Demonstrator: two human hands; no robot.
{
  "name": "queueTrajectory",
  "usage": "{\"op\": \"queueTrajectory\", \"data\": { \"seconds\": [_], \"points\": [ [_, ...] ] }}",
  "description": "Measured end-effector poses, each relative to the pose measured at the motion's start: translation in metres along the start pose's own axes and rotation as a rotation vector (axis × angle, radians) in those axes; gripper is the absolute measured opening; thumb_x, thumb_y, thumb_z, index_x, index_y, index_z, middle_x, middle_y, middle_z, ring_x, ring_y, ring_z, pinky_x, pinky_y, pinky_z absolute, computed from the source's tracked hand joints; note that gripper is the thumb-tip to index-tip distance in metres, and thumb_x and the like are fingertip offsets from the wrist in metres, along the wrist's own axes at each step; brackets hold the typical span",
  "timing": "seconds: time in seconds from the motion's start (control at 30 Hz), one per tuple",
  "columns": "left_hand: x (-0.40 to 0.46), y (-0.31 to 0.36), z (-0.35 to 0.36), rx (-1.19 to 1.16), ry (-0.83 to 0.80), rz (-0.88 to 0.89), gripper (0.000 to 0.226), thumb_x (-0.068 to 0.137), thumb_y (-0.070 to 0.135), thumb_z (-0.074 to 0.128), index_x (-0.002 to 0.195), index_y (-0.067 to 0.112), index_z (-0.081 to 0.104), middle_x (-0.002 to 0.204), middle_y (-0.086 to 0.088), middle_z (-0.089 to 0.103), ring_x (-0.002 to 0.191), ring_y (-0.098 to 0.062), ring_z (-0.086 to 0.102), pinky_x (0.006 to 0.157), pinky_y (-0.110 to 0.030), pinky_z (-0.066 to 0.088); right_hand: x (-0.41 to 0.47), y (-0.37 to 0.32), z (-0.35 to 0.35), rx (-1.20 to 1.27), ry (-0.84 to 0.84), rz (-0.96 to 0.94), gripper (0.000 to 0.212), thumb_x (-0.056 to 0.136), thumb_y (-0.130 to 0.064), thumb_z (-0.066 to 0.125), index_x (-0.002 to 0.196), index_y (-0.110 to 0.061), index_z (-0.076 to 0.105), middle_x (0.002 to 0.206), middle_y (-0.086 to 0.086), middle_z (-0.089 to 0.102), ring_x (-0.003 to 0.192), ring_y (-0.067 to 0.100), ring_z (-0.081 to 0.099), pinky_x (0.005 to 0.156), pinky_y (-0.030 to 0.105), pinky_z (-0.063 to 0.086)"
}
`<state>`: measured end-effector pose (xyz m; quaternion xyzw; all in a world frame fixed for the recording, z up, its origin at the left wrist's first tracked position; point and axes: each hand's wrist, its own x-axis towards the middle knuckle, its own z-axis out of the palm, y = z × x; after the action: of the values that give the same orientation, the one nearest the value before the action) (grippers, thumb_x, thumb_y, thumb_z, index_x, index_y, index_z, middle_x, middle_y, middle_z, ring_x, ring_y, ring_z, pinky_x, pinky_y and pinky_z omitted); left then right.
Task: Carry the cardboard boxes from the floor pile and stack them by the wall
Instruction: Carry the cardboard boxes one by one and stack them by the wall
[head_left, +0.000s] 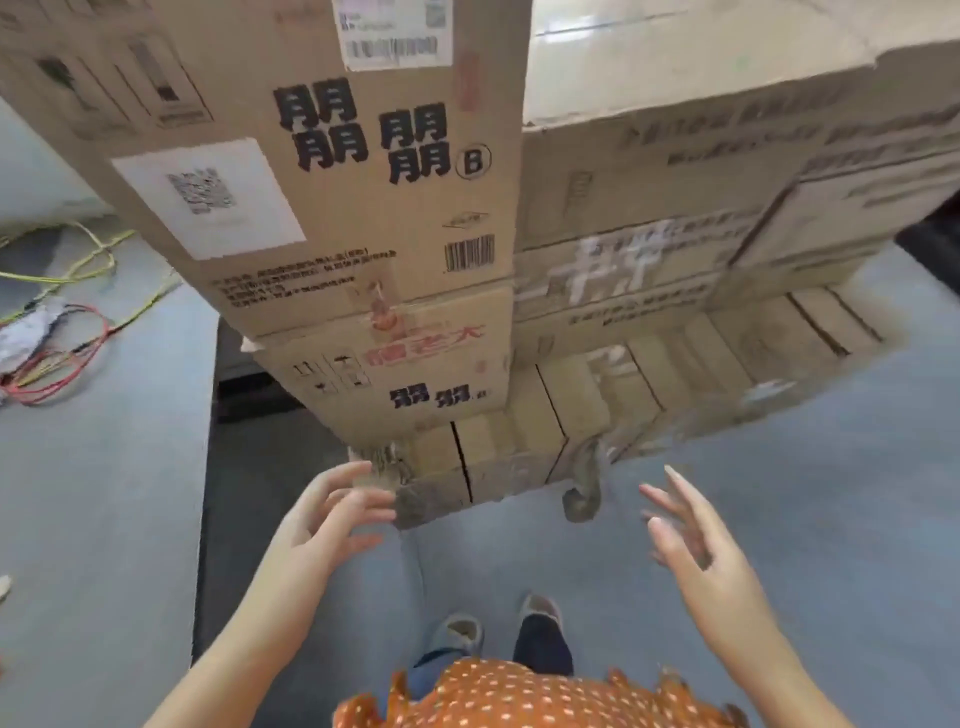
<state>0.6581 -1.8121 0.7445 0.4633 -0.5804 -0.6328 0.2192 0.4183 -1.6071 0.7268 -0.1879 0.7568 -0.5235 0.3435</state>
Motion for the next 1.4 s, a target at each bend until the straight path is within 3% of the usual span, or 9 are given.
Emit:
{"op": "queueTrajectory", "data": {
  "seconds": [0.07,0.27,0.4,0.53,0.7,0.83,0.93,1.17,1.4],
  "points": [
    [0.004,-0.002,0.006,0.04,-0.082,-0.013,0.028,0.086,0.036,0.05,0.111,0.029,0.06,0.099,0.002,0.073,0.09,-0.013,0.069,0.067,-0.018,0.055,-0.027,0.015,0.009,0.065,0.098,0.064,0.041,0.084,-0.035,0.053,0.121,-0.051,0.044,0.123,-0.024,0.058,0.116,0.003,0.057,0.102,0.041,0.045],
    [0.019,0.001,0.025,0.244,-0.395,0.038,0.026,0.094,0.018,0.051,0.116,0.03,0.057,0.1,0.008,0.072,0.093,-0.008,0.067,0.083,-0.029,0.05,-0.1,0.045,0.046,0.257,0.428,0.176,0.042,0.081,-0.035,0.052,0.12,-0.046,0.045,0.122,-0.02,0.059,0.108,-0.005,0.06,0.105,0.048,0.043],
    [0.019,0.001,0.052,0.383,-0.663,0.091,0.029,0.092,0.026,0.05,0.12,0.033,0.054,0.104,0.008,0.07,0.1,-0.006,0.064,0.089,-0.031,0.049,-0.152,0.06,0.058,0.312,0.633,0.197,0.049,0.075,-0.044,0.053,0.123,-0.047,0.043,0.125,-0.019,0.057,0.111,-0.003,0.059,0.102,0.042,0.046],
    [-0.009,-0.003,0.089,0.482,-0.913,0.125,0.032,0.095,0.01,0.05,0.122,0.027,0.054,0.104,0.003,0.069,0.099,-0.006,0.065,0.091,-0.027,0.05,-0.218,0.073,0.063,0.351,0.897,0.223,0.05,0.075,-0.045,0.054,0.123,-0.048,0.045,0.127,-0.013,0.059,0.112,0.0,0.06,0.096,0.034,0.049],
    [-0.066,-0.01,0.141,0.556,-1.208,0.198,0.03,0.091,0.023,0.053,0.119,0.034,0.056,0.103,0.011,0.07,0.097,-0.003,0.065,0.086,-0.024,0.05,-0.294,0.099,0.07,0.446,1.225,0.281,0.04,0.085,-0.028,0.052,0.12,-0.044,0.046,0.121,-0.012,0.061,0.116,0.012,0.059,0.102,0.046,0.045],
    [-0.122,-0.021,0.179,0.596,-1.344,0.222,0.039,0.077,0.039,0.056,0.115,0.035,0.058,0.105,0.008,0.071,0.098,-0.01,0.067,0.089,-0.032,0.051,-0.35,0.119,0.066,0.501,1.386,0.324,0.053,0.076,-0.035,0.054,0.128,-0.035,0.049,0.118,-0.018,0.063,0.111,0.005,0.061,0.096,0.033,0.05],
    [-0.175,-0.041,0.209,0.62,-1.41,0.243,0.036,0.077,0.038,0.058,0.113,0.036,0.059,0.103,0.008,0.071,0.095,-0.01,0.068,0.09,-0.037,0.052,-0.403,0.138,0.05,0.504,1.471,0.351,0.049,0.075,-0.038,0.055,0.123,-0.043,0.048,0.121,-0.018,0.062,0.109,-0.001,0.061,0.092,0.027,0.051],
    [-0.336,-0.093,0.274,0.601,-1.535,0.248,0.033,0.08,0.031,0.057,0.113,0.032,0.06,0.101,0.005,0.072,0.092,-0.012,0.069,0.093,-0.045,0.049,-0.537,0.192,0.001,0.549,1.674,0.415,0.046,0.075,-0.043,0.054,0.121,-0.048,0.048,0.119,-0.021,0.063,0.113,0.005,0.06,0.099,0.045,0.048],
    [-0.454,-0.133,0.335,0.687,-1.735,0.27,0.033,0.092,0.001,0.054,0.112,0.026,0.062,0.101,0.006,0.072,0.089,-0.011,0.069,0.084,-0.033,0.052,-0.625,0.229,-0.037,0.635,1.868,0.474,0.041,0.094,-0.008,0.052,0.125,-0.034,0.052,0.12,-0.013,0.064,0.109,0.009,0.062,0.103,0.051,0.044]
  ]
}}
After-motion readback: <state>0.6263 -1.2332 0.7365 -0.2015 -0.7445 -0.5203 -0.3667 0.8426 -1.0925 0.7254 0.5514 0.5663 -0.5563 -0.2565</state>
